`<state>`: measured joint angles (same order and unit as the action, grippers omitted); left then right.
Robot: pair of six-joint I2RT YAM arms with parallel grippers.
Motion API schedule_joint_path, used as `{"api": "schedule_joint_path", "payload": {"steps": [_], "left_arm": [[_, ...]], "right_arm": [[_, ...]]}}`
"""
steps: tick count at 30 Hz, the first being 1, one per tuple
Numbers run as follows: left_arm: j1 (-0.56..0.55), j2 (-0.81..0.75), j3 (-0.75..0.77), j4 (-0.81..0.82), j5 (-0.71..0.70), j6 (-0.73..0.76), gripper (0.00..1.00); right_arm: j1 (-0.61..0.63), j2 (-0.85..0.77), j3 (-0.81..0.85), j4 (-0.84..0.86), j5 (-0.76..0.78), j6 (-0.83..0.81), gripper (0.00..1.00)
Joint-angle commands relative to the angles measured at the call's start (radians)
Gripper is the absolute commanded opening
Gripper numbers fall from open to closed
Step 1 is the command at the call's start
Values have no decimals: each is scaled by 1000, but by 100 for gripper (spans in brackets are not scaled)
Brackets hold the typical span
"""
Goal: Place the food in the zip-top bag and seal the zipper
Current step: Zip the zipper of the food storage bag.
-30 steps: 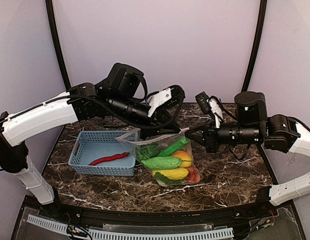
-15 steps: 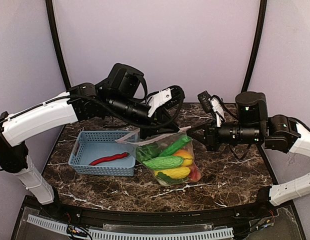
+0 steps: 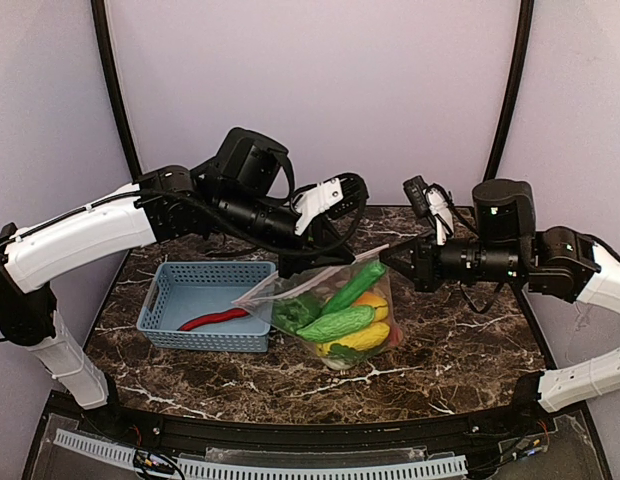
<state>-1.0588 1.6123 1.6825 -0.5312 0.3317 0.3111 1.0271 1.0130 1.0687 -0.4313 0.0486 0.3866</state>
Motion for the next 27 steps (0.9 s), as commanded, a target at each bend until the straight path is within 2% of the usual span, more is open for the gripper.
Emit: {"api": "schedule_joint_path", "payload": {"steps": [1,27], "left_arm": [[1,-30,-1,-96,-14,4,1],[10,-107,-110,-101,-79,-17,1]], "right_arm": [[-34,-24,6,8,71,33,0],[-96,-22,1,-13,96,101,0]]}}
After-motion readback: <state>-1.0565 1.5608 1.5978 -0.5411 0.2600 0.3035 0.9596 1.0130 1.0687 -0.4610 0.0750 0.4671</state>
